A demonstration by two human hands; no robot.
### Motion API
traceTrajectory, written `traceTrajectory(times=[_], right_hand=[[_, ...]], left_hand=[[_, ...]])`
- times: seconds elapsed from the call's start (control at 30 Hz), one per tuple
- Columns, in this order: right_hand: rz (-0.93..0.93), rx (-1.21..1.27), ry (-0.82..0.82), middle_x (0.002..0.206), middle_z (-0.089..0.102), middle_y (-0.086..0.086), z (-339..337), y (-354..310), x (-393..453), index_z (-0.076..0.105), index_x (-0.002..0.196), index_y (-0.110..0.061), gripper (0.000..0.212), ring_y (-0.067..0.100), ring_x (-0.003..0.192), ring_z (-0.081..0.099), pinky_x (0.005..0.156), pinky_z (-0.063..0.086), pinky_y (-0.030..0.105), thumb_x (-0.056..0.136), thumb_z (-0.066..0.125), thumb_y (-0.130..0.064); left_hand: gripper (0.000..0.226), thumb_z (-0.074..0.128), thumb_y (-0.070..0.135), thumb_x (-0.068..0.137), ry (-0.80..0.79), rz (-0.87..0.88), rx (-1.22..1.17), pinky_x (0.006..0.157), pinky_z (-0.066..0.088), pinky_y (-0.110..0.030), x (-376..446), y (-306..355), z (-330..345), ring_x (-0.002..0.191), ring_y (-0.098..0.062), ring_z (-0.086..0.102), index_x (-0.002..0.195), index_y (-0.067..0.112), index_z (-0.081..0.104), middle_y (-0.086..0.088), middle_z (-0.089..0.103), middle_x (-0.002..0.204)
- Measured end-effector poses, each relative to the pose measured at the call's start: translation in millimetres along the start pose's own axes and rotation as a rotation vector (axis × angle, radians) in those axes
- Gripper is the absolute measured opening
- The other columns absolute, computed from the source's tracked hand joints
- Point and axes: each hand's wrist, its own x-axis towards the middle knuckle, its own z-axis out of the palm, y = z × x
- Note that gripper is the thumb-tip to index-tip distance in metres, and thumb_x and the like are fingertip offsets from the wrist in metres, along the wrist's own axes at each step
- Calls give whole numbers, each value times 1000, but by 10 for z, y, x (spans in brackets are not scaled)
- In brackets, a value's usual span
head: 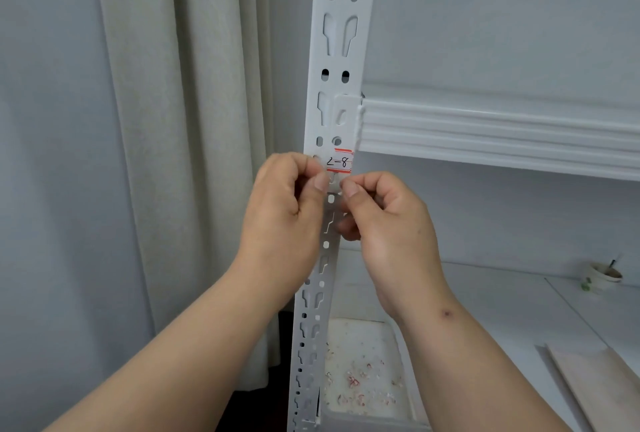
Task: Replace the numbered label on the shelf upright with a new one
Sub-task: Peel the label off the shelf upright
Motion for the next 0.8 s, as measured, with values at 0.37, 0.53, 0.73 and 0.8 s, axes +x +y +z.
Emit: traceTrajectory(times=[0.37, 0.53, 0.73, 0.8], right_hand=[[231, 331, -198, 72, 64, 9, -67, -106, -91, 69, 91, -4, 15, 14, 59, 53, 67, 48, 34, 93, 55, -6], [232, 362, -208, 75, 67, 7, -101, -145, -122, 69, 97, -1, 16, 12, 60, 56, 64, 49, 29, 93, 54, -6], [242, 395, -183, 77, 68, 9, -103, -145, -146, 71, 91, -6, 12, 12, 62, 59, 66, 49, 28, 91, 58, -6], [248, 394, -167, 77, 69, 10, -111, -148, -141, 71, 90, -5, 11, 11, 61, 58, 63, 48, 26, 89, 60, -3]], left_hand=[[13, 58, 13, 94, -150, -142, -121, 71, 52, -26, -113, 114, -38, 78, -12, 60, 83, 19, 60, -5, 63, 90], [13, 57, 13, 95, -148, -201, -181, 70, 53, -26, -113, 153, -60, 72, -9, 60, 84, 18, 61, -4, 64, 86], [10, 60, 13, 93, -119, -191, -102, 61, 47, -10, -103, 169, -69, 72, -4, 62, 85, 17, 64, -3, 67, 90], [9, 63, 13, 91, -116, -191, -65, 64, 47, -10, -91, 169, -77, 79, -9, 64, 84, 19, 66, -1, 69, 90]])
